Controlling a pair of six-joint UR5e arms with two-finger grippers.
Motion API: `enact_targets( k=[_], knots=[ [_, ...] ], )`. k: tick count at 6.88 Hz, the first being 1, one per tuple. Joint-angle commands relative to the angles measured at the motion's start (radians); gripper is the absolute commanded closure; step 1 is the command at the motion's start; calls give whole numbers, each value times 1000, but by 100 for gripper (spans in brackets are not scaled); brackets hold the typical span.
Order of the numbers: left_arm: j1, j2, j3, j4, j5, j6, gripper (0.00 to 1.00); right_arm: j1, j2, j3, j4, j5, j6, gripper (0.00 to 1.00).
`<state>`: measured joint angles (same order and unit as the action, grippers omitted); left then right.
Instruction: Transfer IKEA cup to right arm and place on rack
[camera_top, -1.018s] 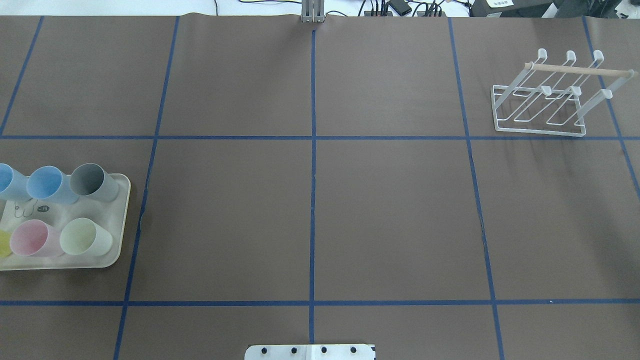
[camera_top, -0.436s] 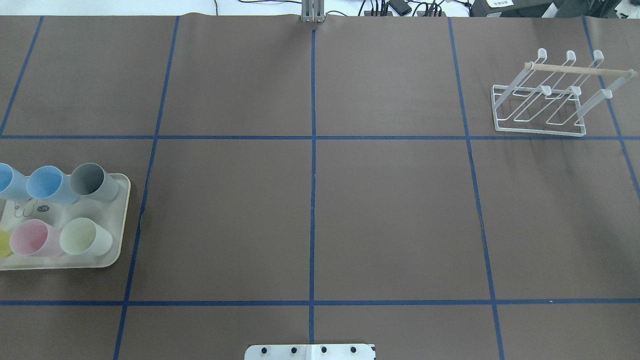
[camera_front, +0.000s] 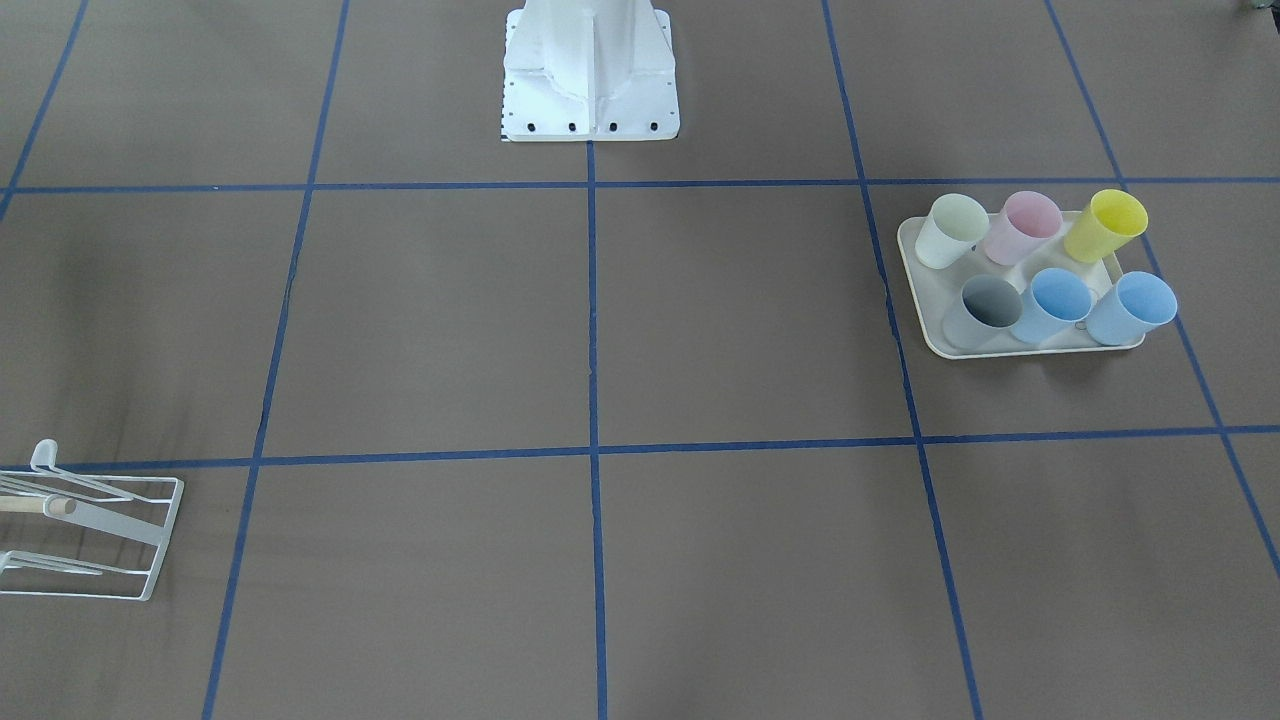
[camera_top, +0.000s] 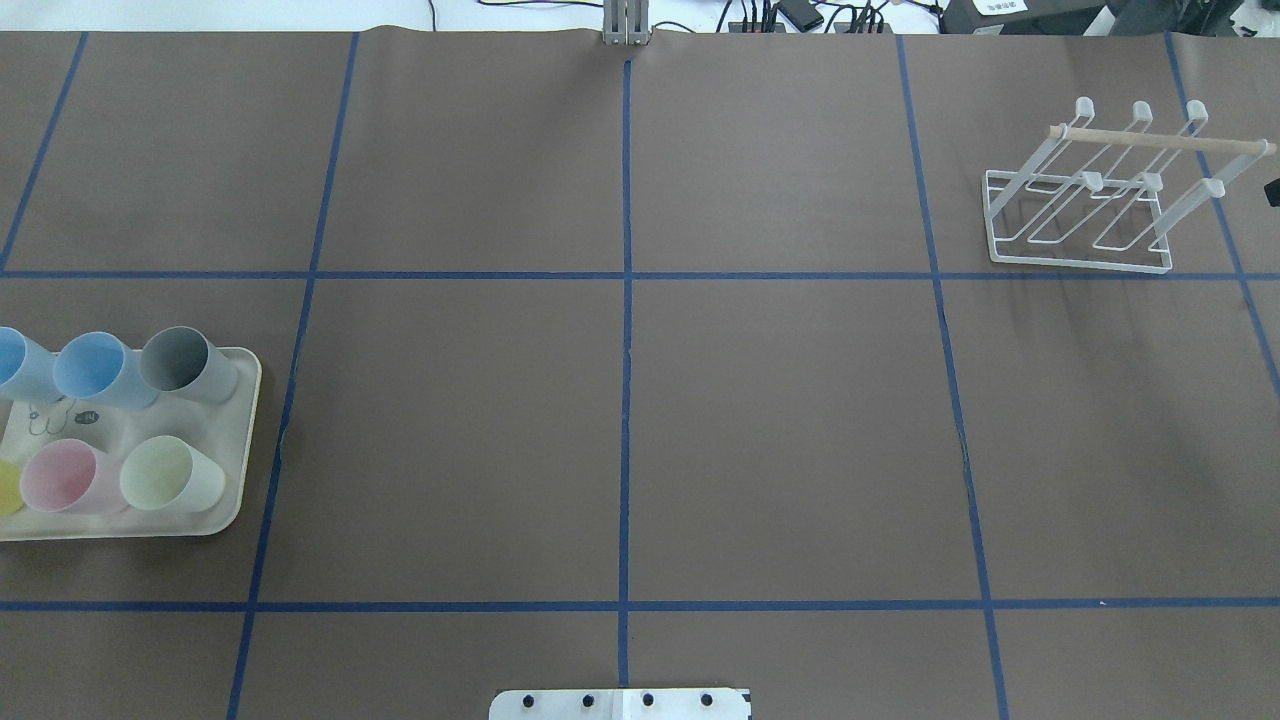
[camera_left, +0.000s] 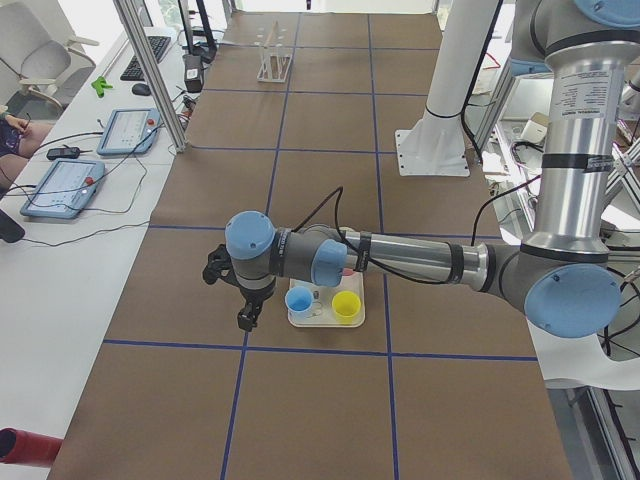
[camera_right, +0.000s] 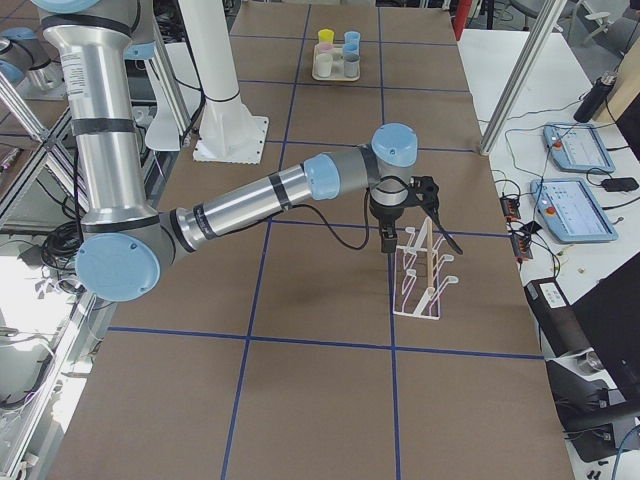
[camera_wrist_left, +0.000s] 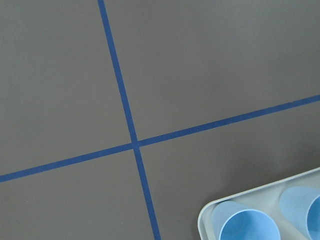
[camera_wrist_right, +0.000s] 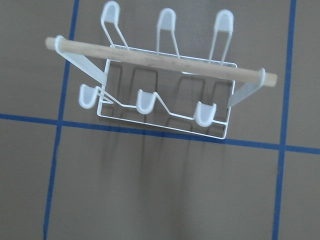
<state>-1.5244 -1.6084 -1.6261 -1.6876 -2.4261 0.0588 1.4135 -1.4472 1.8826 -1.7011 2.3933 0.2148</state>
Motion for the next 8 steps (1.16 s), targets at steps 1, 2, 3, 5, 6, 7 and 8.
enact_targets(
  k=[1, 2, 3, 5, 6, 7, 8],
  knots=[
    [12, 7, 3, -6, -5, -11, 0, -36, 18, 34, 9, 9, 43, 0],
    [47, 15, 3, -6, -7, -13, 1, -39, 21, 45, 9, 14, 75, 0],
    [73, 22, 5, -12, -46, -34, 1, -47, 45, 55, 9, 21, 115, 0],
    [115, 63, 18, -149, -51, -130, 1, -91, 65, 110, 9, 12, 234, 0],
    [134, 85, 55, -266, -48, -211, 1, -97, 65, 118, 9, 12, 242, 0],
    [148, 85, 124, -384, -48, -261, 1, -99, 85, 118, 9, 11, 261, 0],
    [176, 85, 171, -470, -47, -305, 1, -99, 93, 118, 9, 10, 279, 0]
  ],
)
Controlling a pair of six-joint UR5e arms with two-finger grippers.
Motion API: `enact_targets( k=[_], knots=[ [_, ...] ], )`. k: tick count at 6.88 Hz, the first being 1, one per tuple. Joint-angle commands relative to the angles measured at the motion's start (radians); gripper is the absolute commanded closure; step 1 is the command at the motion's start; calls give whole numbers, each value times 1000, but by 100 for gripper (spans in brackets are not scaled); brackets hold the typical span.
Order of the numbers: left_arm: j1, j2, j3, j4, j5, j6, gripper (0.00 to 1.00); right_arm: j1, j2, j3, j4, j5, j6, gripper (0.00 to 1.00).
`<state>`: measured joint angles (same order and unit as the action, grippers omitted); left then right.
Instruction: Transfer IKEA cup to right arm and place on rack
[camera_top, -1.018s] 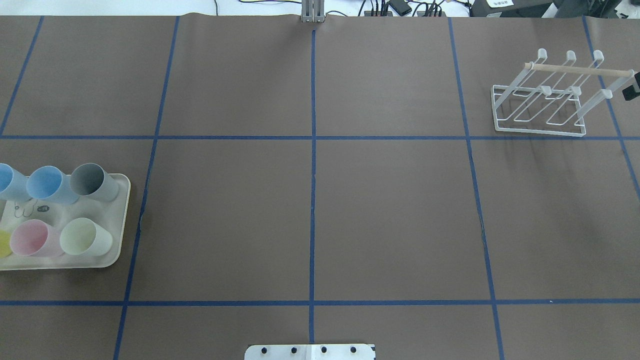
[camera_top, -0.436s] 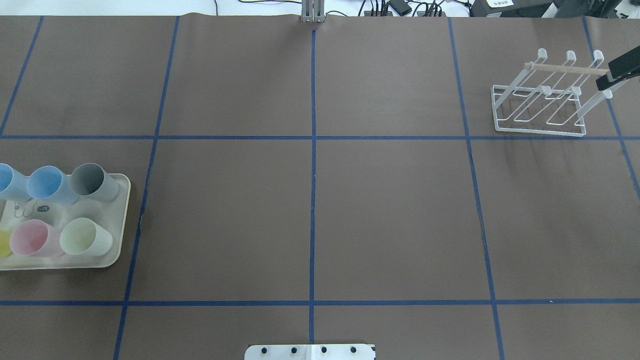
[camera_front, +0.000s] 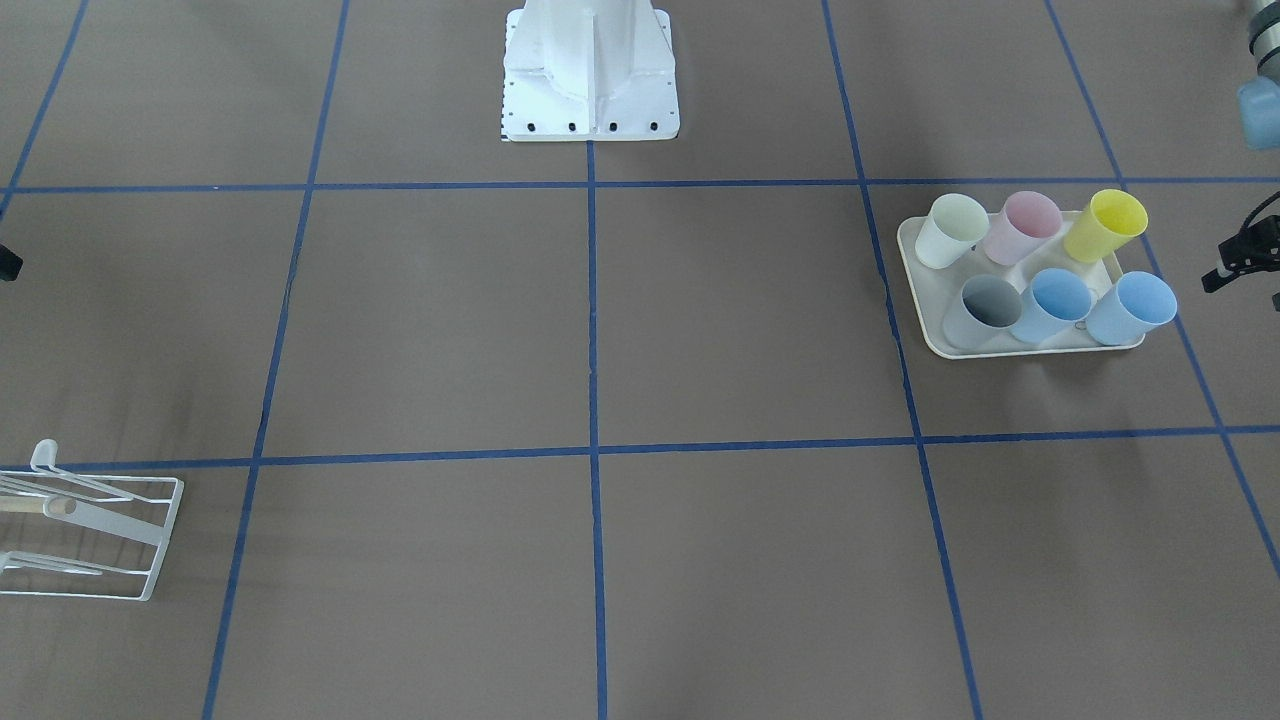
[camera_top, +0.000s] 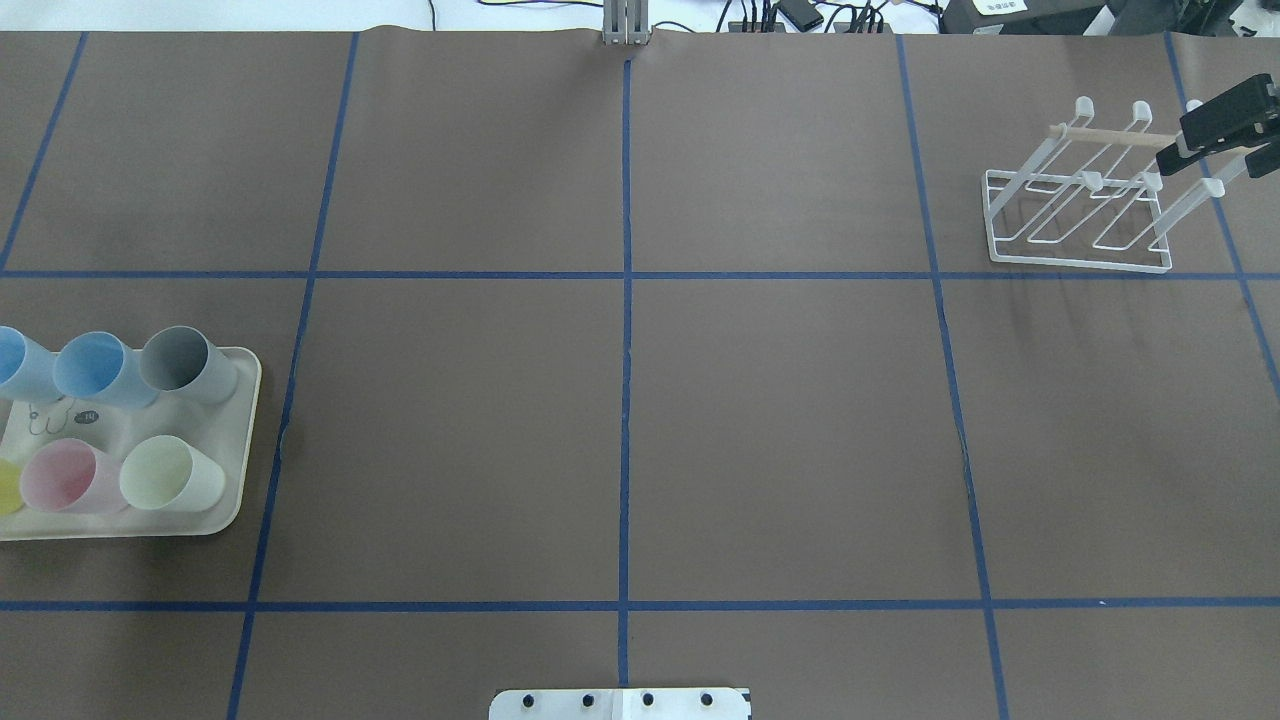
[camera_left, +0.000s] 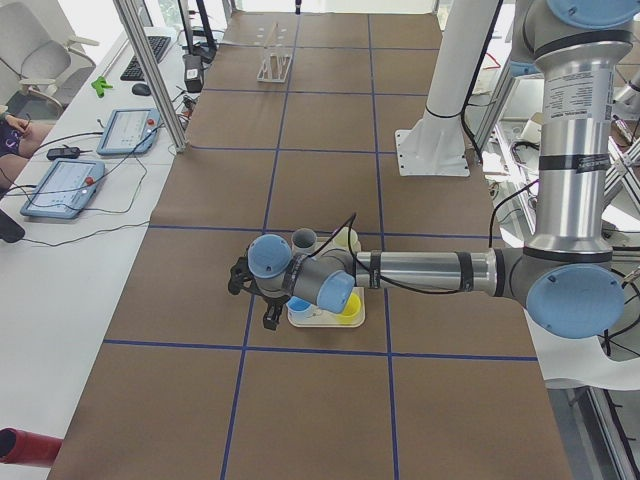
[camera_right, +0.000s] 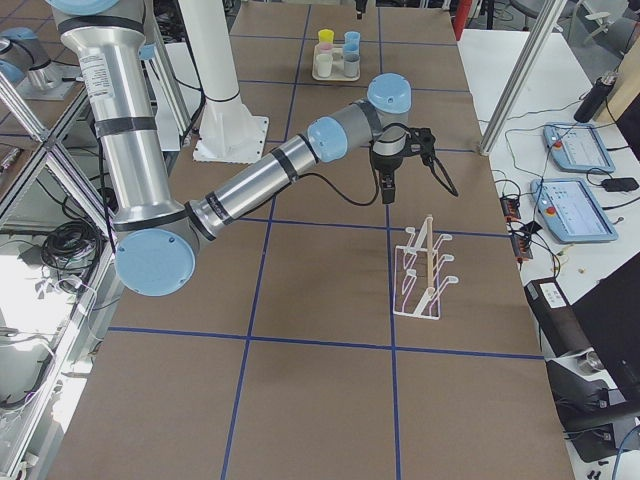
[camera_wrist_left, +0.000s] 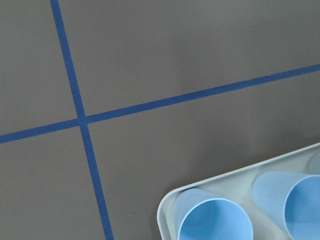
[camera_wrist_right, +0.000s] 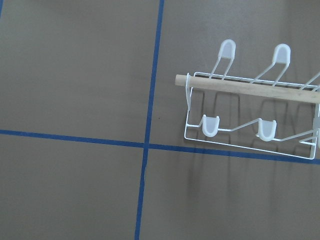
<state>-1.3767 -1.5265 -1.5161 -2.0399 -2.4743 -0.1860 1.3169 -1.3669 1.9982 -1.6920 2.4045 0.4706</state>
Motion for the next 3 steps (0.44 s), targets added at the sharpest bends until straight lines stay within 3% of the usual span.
enact_targets(
  k=[1, 2, 3],
  knots=[
    [53, 2, 62, -144, 0, -113, 1, -2, 12, 2, 0, -1, 28, 0],
    [71, 2, 66, -149, 2, -112, 3, -2, 12, 2, 0, 1, 28, 0],
    [88, 2, 73, -149, 2, -112, 13, -2, 12, 4, 0, 5, 29, 0]
  ],
)
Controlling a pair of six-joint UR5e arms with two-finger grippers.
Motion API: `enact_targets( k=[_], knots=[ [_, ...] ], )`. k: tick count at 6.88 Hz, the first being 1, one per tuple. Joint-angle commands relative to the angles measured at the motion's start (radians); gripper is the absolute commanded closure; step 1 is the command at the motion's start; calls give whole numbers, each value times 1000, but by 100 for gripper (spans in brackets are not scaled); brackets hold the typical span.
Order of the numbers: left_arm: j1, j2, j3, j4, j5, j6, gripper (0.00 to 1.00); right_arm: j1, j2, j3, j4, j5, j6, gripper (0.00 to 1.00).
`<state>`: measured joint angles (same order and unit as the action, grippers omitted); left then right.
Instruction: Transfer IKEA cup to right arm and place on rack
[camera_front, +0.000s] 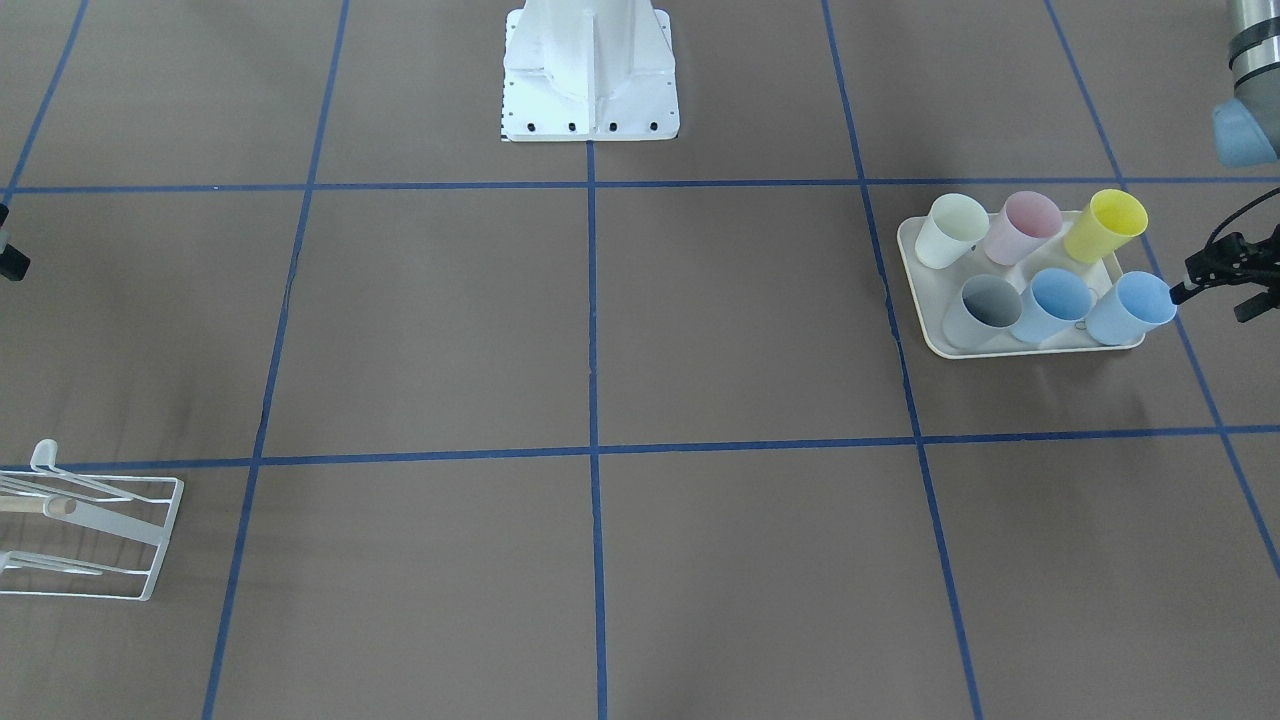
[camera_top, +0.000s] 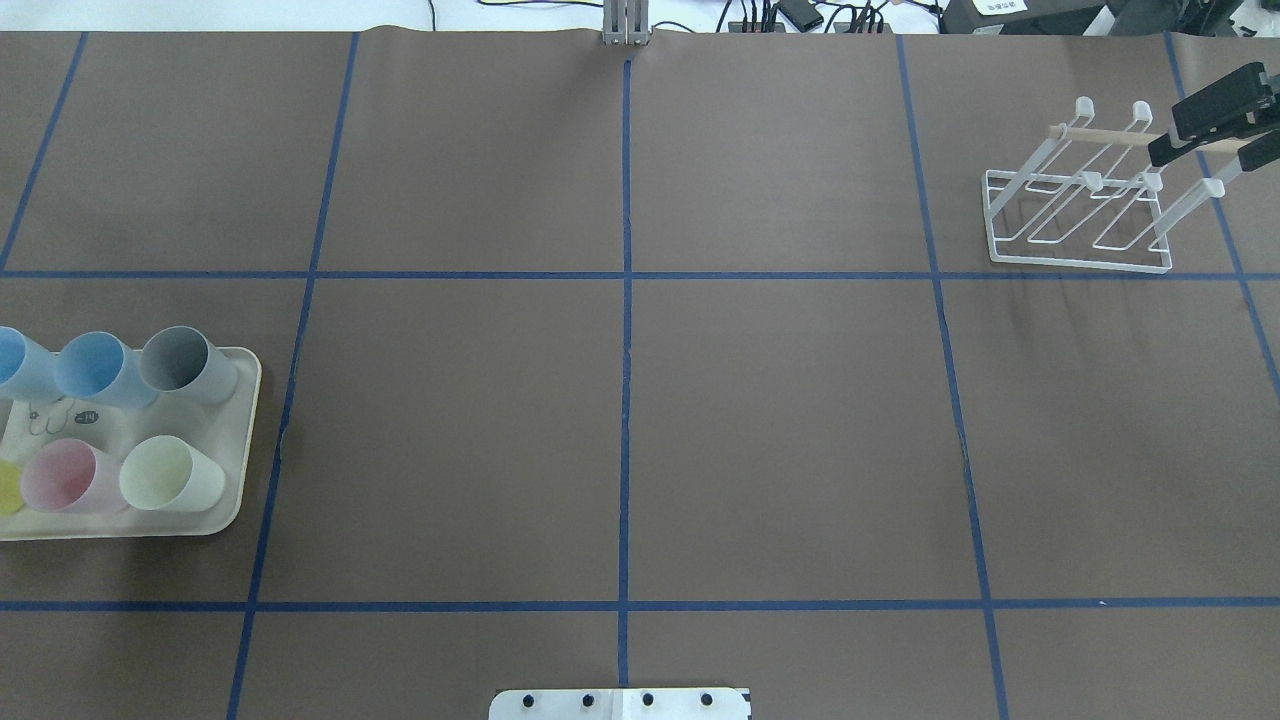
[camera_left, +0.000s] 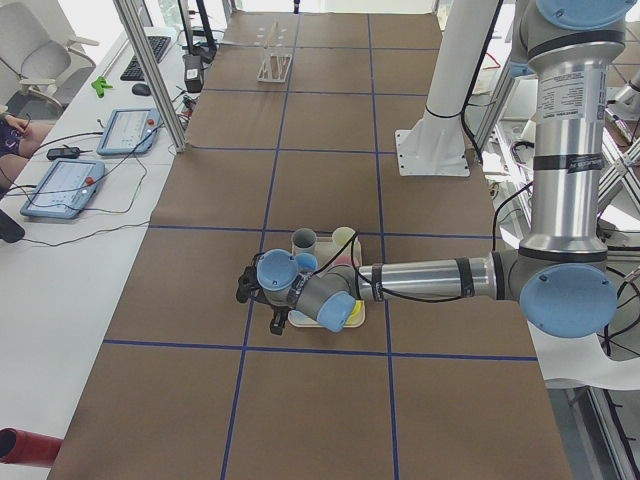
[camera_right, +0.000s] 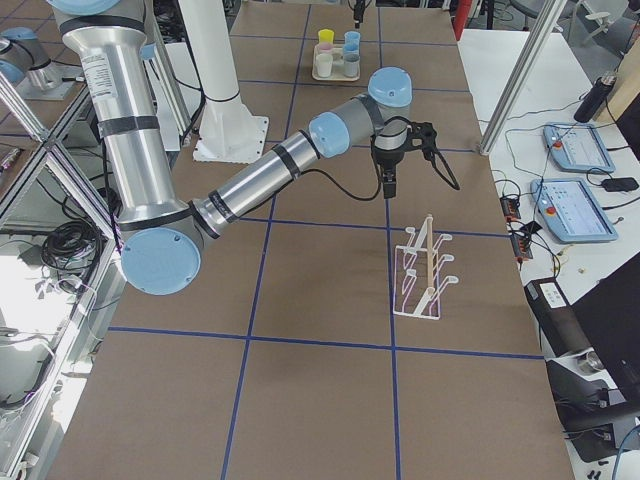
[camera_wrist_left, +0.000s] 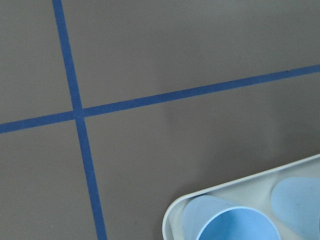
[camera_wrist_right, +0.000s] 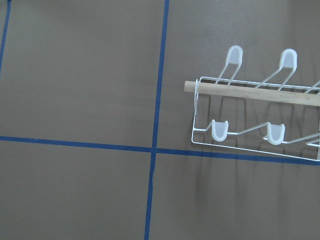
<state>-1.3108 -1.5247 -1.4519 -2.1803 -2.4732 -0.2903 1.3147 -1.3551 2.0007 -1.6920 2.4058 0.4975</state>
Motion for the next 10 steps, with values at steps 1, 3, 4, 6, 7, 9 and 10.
enact_targets(
  k=[1, 3, 4, 6, 7, 9, 10],
  knots=[
    [42, 0, 8, -6, 0, -9, 24, 0, 1, 1, 0, 4, 6, 0],
    [67, 0, 10, -3, 3, -7, 33, 0, 1, 0, 0, 6, 9, 0],
    [73, 0, 18, -4, 2, 0, 53, 0, 2, 0, 0, 7, 9, 0],
    [67, 9, 7, -4, 0, 3, 100, 0, 10, 3, 0, 10, 39, 0],
    [62, 15, 10, -3, 5, 3, 100, 0, 8, 10, 0, 9, 45, 0],
    [-72, 0, -60, 90, 3, -10, 100, 0, 10, 24, 0, 9, 64, 0],
    [-143, 0, -109, 112, 23, 2, 100, 0, 16, 33, 0, 3, 90, 0]
  ],
)
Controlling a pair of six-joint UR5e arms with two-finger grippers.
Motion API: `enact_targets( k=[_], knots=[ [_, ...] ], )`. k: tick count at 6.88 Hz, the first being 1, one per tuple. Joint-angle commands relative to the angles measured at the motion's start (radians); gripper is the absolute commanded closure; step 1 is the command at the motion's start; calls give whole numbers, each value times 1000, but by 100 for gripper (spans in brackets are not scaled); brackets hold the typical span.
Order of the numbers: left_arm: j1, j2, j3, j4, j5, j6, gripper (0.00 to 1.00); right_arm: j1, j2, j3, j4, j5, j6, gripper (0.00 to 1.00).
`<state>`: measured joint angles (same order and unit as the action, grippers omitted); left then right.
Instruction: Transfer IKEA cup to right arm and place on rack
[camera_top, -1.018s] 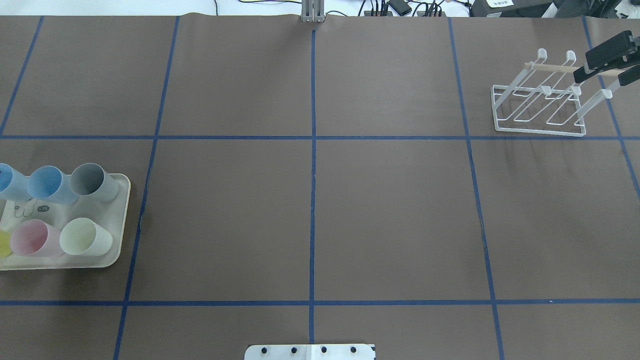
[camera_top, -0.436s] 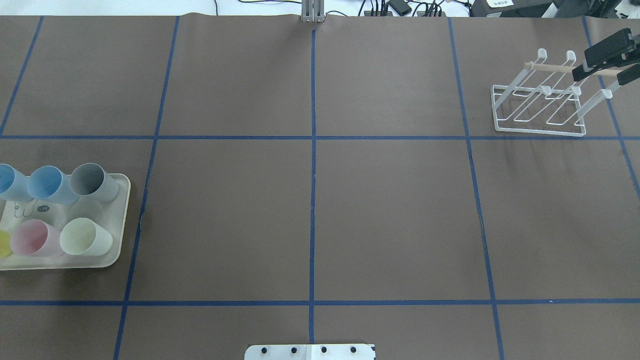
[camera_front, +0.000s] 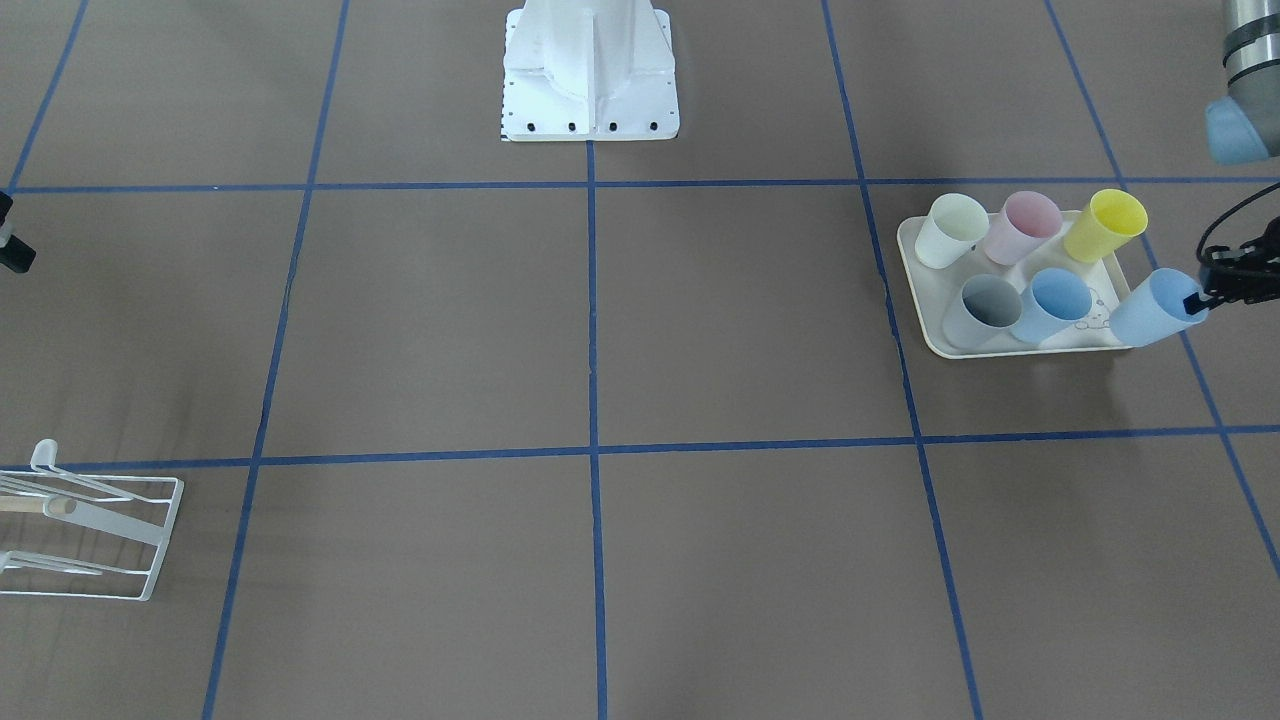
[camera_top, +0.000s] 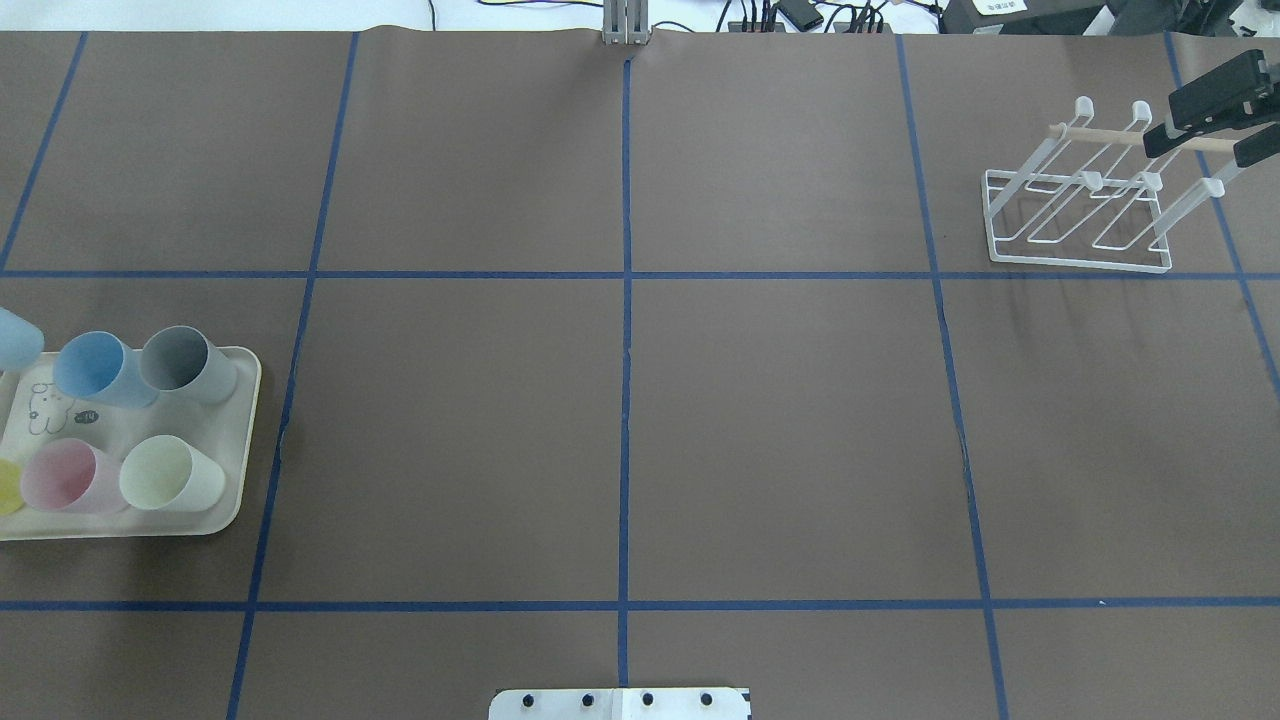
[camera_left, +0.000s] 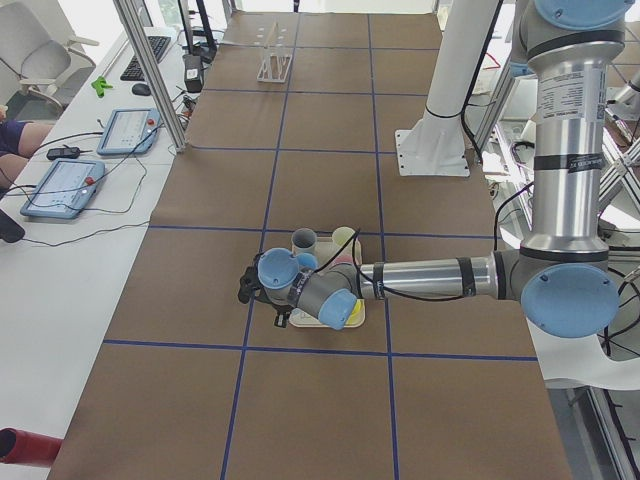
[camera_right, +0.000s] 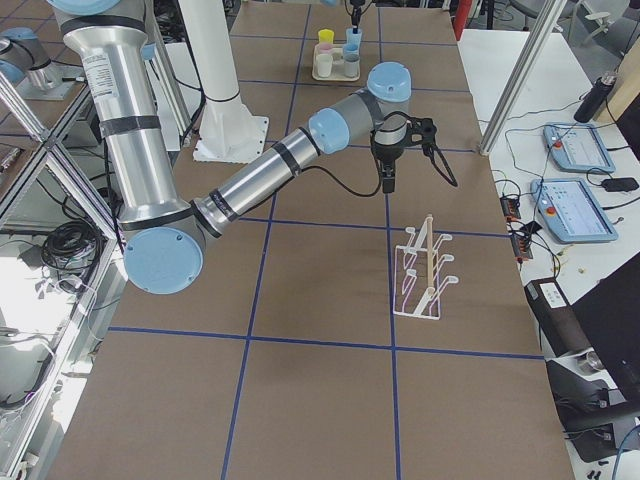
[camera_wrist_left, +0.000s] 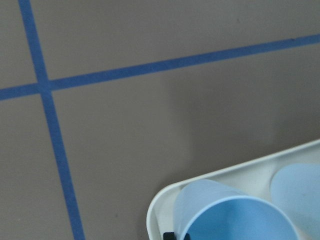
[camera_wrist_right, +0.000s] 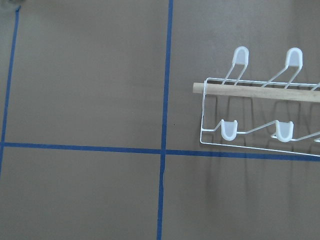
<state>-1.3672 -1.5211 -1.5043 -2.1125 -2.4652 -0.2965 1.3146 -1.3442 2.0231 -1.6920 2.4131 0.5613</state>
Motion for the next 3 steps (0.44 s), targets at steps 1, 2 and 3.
enact_targets(
  k=[1, 2, 3],
  knots=[
    [-139, -7, -106, 48, 60, 2, 100, -6, 23, 8, 0, -14, 35, 0],
    [-148, -39, -137, 49, 104, -12, 100, -43, 51, 11, 3, -64, 92, 0],
    [-150, -100, -157, 46, 199, -86, 100, -107, 95, 20, 38, -182, 218, 0]
  ],
)
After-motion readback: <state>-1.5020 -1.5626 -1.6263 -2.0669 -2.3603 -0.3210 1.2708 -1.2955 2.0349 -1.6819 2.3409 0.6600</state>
